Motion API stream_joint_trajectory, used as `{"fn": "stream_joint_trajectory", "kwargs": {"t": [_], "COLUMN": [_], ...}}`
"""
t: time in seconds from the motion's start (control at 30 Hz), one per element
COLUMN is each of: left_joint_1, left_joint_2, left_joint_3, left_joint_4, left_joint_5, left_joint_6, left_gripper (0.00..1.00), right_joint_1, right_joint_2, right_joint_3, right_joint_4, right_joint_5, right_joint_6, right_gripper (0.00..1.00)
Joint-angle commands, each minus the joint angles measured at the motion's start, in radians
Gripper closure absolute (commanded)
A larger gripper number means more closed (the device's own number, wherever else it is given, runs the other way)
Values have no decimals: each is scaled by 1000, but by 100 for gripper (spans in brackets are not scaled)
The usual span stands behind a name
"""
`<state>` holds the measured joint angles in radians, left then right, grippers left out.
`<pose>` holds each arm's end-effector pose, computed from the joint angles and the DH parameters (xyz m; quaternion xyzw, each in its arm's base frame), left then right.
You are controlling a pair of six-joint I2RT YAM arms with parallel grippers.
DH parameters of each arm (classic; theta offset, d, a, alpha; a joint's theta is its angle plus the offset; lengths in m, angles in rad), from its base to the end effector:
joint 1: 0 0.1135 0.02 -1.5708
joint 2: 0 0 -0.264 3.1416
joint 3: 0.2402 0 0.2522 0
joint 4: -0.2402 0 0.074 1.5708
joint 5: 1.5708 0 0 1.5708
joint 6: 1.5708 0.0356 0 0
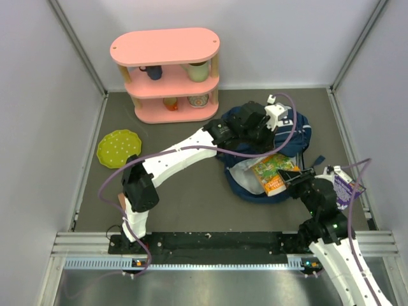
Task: Pack the student bag
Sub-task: Place the book in the student bag.
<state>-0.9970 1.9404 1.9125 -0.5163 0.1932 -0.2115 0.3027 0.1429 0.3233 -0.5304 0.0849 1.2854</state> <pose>0.2413 -0.3859 0.3564 0.3756 0.7829 -0.3468 0.3545 0.0885 0.0245 0.2165 0.4077 0.7103 0.3841 0.4262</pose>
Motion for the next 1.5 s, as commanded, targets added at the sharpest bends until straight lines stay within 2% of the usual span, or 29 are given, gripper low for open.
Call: {"fn": "stream_joint_trajectory", "kwargs": {"t": [0.0,0.13,0.23,0.4,0.5,0.53,0.6,0.63,0.7,0.77,0.83,0.9,0.97,1.03,1.13,1.2,1.27,1.3,1.37,1.4,1.47], "left_joint_1": [-6,-5,-5,-5,-6,-6,-5,-5,-5,-3,0,8,14,20,34,44,54,55,57,58,58], "left_joint_2": [-89,-92,-92,-92,-92,-92,-87,-83,-80,-83,-87,-87,-92,-95,-100,-100,-103,-101,-103,-101,-101], "left_joint_3": [127,152,154,160,166,166,166,166,160,149,131,112,100,80,46,28,17,8,0,0,0], "left_joint_4": [81,56,62,93,113,116,118,116,114,114,121,130,137,147,176,186,194,199,216,219,225], "left_joint_5": [29,40,89,120,143,146,143,141,140,135,134,134,132,129,129,130,141,146,160,166,179], "left_joint_6": [-26,-23,-52,-91,-112,-123,-124,-123,-123,-121,-121,-124,-127,-131,-144,-153,-158,-164,-172,-180,-187], "left_gripper": [100,100,100,100,100,100,100,100,100,100,100,100,100,100,100,100,100,100,100,100,100], "right_joint_1": [-4,-2,-1,21,97,107,122,133,142,142,142,142,141,144,142,144,142,142,142,142,142], "right_joint_2": [125,277,456,780,923,964,1027,1081,1115,1107,1068,977,879,805,672,579,532,518,518,533,616], "right_joint_3": [-56,-136,-144,-87,-34,3,34,49,53,19,-42,-62,-69,-82,-107,-105,-121,-133,-167,-174,-158], "right_joint_4": [471,731,930,1102,1122,1126,1167,1179,1199,1199,1169,1103,971,873,801,686,637,641,700,728,756], "right_joint_5": [53,212,283,334,494,528,504,489,455,414,383,354,303,267,236,233,225,230,243,248,253], "right_joint_6": [70,84,74,104,126,127,117,114,115,115,112,94,34,9,-18,-17,-17,8,34,51,81], "right_gripper": [100,100,100,100,100,91,78,67,54,53,41,25,21,13,10,5,9,24,45,67,83]}}
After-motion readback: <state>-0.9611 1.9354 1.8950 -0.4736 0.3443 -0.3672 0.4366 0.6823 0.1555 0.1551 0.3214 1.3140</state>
